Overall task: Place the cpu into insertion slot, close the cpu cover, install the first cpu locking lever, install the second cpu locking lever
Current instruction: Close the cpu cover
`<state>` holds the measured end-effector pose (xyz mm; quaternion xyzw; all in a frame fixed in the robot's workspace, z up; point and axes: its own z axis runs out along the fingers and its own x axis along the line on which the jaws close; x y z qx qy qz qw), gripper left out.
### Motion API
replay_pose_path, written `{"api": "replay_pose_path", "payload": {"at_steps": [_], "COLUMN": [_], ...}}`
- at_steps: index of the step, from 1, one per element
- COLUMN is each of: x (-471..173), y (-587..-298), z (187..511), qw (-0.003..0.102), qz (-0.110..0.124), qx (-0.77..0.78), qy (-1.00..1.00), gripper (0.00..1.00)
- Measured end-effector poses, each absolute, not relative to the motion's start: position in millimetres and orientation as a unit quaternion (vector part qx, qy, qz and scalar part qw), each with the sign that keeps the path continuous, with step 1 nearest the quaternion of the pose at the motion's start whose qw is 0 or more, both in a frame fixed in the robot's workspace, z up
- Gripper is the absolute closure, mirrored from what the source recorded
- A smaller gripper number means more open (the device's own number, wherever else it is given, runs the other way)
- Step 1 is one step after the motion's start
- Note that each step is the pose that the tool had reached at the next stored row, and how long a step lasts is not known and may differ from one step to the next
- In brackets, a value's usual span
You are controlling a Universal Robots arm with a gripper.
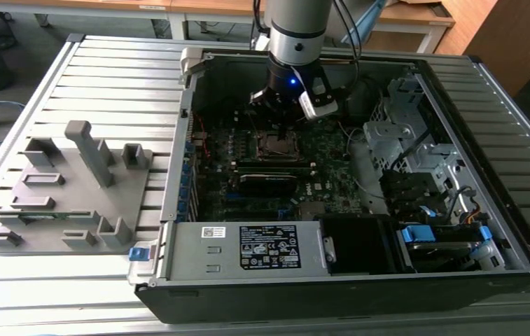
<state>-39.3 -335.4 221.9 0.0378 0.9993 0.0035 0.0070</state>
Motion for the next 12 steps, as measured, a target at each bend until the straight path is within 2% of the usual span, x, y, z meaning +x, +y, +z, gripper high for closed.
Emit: {"api": "replay_pose_path", "payload": {"at_steps": [12], "x": [-39.3], "y": [-335.4], "z": [222.1], "qw": [0.007], "qz": [0.003], "qx": [0.038], "qy": [0.999], "gripper": [0.89]}}
